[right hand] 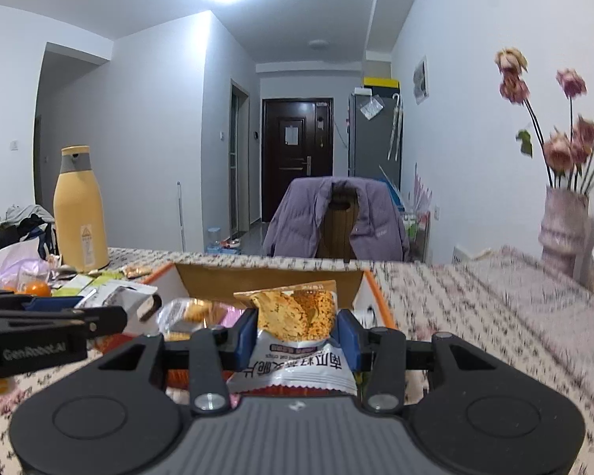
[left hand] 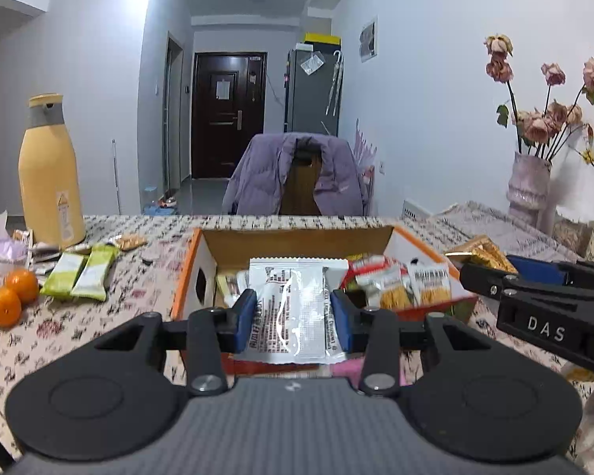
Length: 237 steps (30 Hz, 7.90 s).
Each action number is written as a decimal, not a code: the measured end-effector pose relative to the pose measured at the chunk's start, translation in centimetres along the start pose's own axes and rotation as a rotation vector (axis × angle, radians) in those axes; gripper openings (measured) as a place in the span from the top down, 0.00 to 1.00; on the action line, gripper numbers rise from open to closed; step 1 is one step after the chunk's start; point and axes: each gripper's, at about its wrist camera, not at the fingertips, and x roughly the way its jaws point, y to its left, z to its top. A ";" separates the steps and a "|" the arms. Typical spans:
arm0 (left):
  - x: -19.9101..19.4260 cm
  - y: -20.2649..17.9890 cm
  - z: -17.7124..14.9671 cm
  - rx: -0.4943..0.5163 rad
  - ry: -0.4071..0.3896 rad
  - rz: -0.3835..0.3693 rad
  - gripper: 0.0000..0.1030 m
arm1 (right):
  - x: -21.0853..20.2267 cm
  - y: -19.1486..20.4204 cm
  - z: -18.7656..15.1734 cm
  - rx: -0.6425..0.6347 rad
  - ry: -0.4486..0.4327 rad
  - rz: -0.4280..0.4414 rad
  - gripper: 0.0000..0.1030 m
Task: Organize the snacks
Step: 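Carry both packets over the box with both grippers, then lower both packets into the box and open both grippers, then withdraw both grippers from the box toward the loose packets, then grasp the pink packet with the right gripper, then grasp the white packet with the left gripper while the right holds the pink packet, then carry both packets over the box with both grippers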
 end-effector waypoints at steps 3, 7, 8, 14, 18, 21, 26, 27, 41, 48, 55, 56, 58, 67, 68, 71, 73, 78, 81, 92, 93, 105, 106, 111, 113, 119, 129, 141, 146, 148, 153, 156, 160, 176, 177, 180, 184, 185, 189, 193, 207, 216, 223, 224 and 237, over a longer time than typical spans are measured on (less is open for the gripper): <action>0.9 0.3 1.0 0.002 -0.013 0.006 0.60 | 0.7 0.4 1.6 -0.016 -0.012 0.004 0.58; 2.2 1.1 2.3 -0.035 -0.026 0.002 0.60 | 2.3 0.9 3.1 -0.038 -0.014 0.007 0.58; 2.6 1.3 2.5 -0.045 -0.028 0.000 0.60 | 2.8 1.1 3.4 -0.042 -0.012 0.006 0.58; 4.7 2.0 3.7 -0.070 -0.046 0.018 0.60 | 6.3 1.6 4.3 -0.031 0.012 0.015 0.58; 6.7 2.6 4.2 -0.086 -0.044 0.032 0.60 | 8.9 1.5 4.2 -0.006 0.035 0.016 0.58; 8.2 2.8 4.3 -0.094 -0.039 0.039 0.60 | 10.5 1.1 4.0 0.008 0.044 0.012 0.58; 10.6 3.0 3.6 -0.098 -0.024 0.042 0.60 | 12.2 0.5 3.1 0.024 0.054 0.003 0.58; 10.9 3.0 3.3 -0.098 -0.019 0.044 0.60 | 12.4 0.3 2.8 0.030 0.056 0.001 0.58; 12.7 3.6 1.5 -0.081 0.022 0.038 0.47 | 13.5 -0.9 1.2 0.061 0.096 0.013 0.50; 11.8 4.1 1.5 -0.107 -0.022 0.069 0.00 | 12.6 -2.0 1.4 0.115 0.065 -0.017 0.00; 11.7 4.4 1.7 -0.121 -0.025 0.076 0.00 | 12.7 -2.4 1.3 0.125 0.070 -0.029 0.00; 11.6 4.4 1.7 -0.122 -0.027 0.077 0.00 | 12.7 -2.4 1.3 0.126 0.068 -0.030 0.00; 11.6 4.4 1.8 -0.123 -0.030 0.080 0.00 | 12.8 -2.5 1.4 0.131 0.066 -0.032 0.00; 10.3 4.0 3.0 -0.138 -0.034 0.100 0.00 | 11.5 -2.2 2.8 0.140 0.066 -0.029 0.00; 10.0 4.1 3.1 -0.144 -0.033 0.100 0.00 | 11.4 -2.2 3.0 0.142 0.066 -0.027 0.00; 9.1 4.4 3.5 -0.153 -0.037 0.105 0.00 | 10.7 -2.1 3.4 0.140 0.063 -0.024 0.00; 8.5 4.5 3.6 -0.156 -0.042 0.105 0.00 | 10.1 -1.8 3.5 0.134 0.063 -0.023 0.00; 6.4 4.7 3.2 -0.153 -0.042 0.104 0.00 | 8.4 -1.2 3.5 0.123 0.069 -0.013 0.00; 5.1 4.8 2.8 -0.141 -0.040 0.104 0.00 | 7.3 -0.8 3.3 0.114 0.078 -0.011 0.00; 1.7 6.1 -1.1 -0.086 0.039 0.105 0.00 | 4.9 0.7 -0.3 0.093 0.190 0.010 0.00; 1.6 6.4 -1.7 -0.082 0.054 0.106 0.00 | 4.8 0.9 -0.8 0.089 0.204 0.010 0.00; 2.3 8.2 -6.8 -0.080 0.202 0.077 0.00 | 5.9 3.3 -4.6 0.056 0.351 0.015 0.00; 2.4 8.4 -7.0 -0.088 0.209 0.073 0.00 | 6.1 3.5 -4.7 0.054 0.362 0.014 0.00; 2.6 9.0 -7.4 -0.121 0.211 0.072 0.00 | 7.6 4.5 -5.1 0.038 0.411 -0.005 0.00; 2.6 9.2 -7.4 -0.136 0.207 0.072 0.00 | 8.3 4.8 -5.3 0.036 0.433 -0.015 0.00; 2.6 9.7 -7.4 -0.167 0.206 0.066 0.00 | 9.9 5.2 -6.0 0.024 0.470 -0.063 0.01; 2.6 9.9 -7.5 -0.185 0.211 0.062 0.00 | 10.0 5.4 -6.6 0.030 0.460 -0.017 0.31; 2.7 10.1 -7.5 -0.202 0.214 0.059 0.00 | 6.8 3.6 -5.6 0.034 0.394 0.017 0.41; 2.7 10.1 -7.6 -0.200 0.218 0.063 0.00 | 5.7 1.1 -5.5 0.020 0.355 -0.030 0.41; 2.7 10.0 -7.6 -0.197 0.220 0.065 0.00 | 5.4 0.0 -5.6 0.028 0.346 -0.056 0.41; 2.9 9.6 -7.5 -0.172 0.233 0.079 0.00 | 5.2 -1.9 -5.8 0.073 0.312 -0.085 0.41; 2.8 9.0 -7.3 -0.144 0.237 0.085 0.00 | 5.2 -2.0 -6.0 0.075 0.290 -0.086 0.41; 2.9 8.4 -6.6 -0.160 0.259 0.075 0.00 | 5.1 -2.0 -6.3 0.077 0.268 -0.081 0.41; 7.9 1.1 -4.2 -0.142 0.344 0.077 0.00 | 4.7 -2.8 -6.6 0.118 0.228 -0.116 0.41; 8.2 0.8 -4.2 -0.139 0.350 0.086 0.00 | 4.7 -2.9 -6.6 0.121 0.228 -0.115 0.41; 9.0 0.2 -4.4 -0.139 0.371 0.117 0.00 | 4.8 -3.0 -6.6 0.126 0.227 -0.115 0.41; 10.0 -0.1 -4.8 -0.150 0.394 0.151 0.00 | 4.8 -3.0 -6.6 0.127 0.223 -0.110 0.41; 10.2 -0.2 -4.9 -0.153 0.399 0.160 0.00 | 4.8 -3.0 -6.6 0.127 0.223 -0.108 0.41; 11.0 -0.5 -5.3 -0.160 0.418 0.186 0.00 | 4.7 -3.0 -6.6 0.127 0.221 -0.105 0.41; 11.1 -1.0 -5.6 -0.131 0.408 0.209 0.04 | 4.7 -2.9 -6.6 0.126 0.217 -0.102 0.41; 9.1 -1.6 -5.6 -0.083 0.342 0.144 0.53 | 4.5 -2.6 -6.7 0.115 0.210 -0.091 0.41; 4.9 -1.3 -4.8 -0.057 0.200 0.096 0.55 | 4.0 -2.1 -6.6 0.093 0.185 -0.074 0.41; 1.9 -1.0 -4.5 -0.045 0.112 0.068 0.55 | 2.9 -1.3 -6.4 0.055 0.142 -0.053 0.41; 1.6 -0.8 -4.4 -0.047 0.104 0.066 0.55 | 2.7 -1.1 -6.3 0.046 0.132 -0.050 0.41; -0.3 0.7 -2.8 -0.080 0.034 0.045 0.55 | 0.5 -0.1 -4.3 0.018 0.076 -0.025 0.41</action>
